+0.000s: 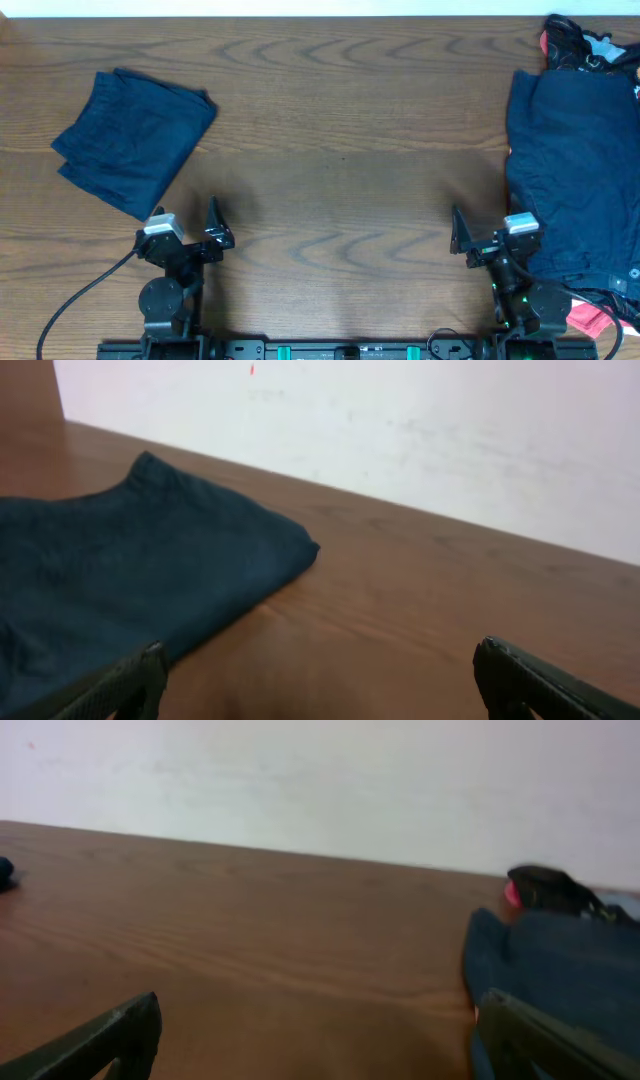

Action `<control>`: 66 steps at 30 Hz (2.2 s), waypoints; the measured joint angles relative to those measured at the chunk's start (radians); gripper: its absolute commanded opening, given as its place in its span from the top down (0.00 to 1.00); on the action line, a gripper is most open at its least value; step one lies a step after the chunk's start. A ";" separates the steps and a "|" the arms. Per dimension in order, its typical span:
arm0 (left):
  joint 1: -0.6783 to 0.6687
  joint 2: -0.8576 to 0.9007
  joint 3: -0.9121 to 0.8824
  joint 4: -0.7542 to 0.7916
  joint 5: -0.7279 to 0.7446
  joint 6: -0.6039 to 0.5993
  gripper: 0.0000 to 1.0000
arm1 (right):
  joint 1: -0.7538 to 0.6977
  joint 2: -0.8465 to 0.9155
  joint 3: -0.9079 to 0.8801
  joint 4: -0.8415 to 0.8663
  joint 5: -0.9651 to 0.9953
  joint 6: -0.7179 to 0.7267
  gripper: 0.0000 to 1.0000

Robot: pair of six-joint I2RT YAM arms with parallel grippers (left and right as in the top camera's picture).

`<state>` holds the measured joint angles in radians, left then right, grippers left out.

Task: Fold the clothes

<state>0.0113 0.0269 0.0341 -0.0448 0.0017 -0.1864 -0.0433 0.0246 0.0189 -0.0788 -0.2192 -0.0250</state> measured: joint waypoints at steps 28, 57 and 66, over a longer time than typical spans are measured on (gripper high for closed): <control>0.000 1.012 0.746 -0.542 0.018 0.000 0.02 | 0.000 1.431 0.934 -0.468 0.356 0.049 0.09; 0.000 1.032 0.746 -0.543 0.018 0.000 0.02 | -0.075 1.709 0.982 -0.452 0.597 0.174 0.99; 0.000 1.032 0.746 -0.542 0.018 0.000 0.02 | -0.079 1.620 1.020 -0.489 0.576 0.121 0.89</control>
<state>0.0113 1.0588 0.7803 -0.5873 0.0196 -0.1864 -0.1219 1.6447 1.0393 -0.5678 0.3569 0.0956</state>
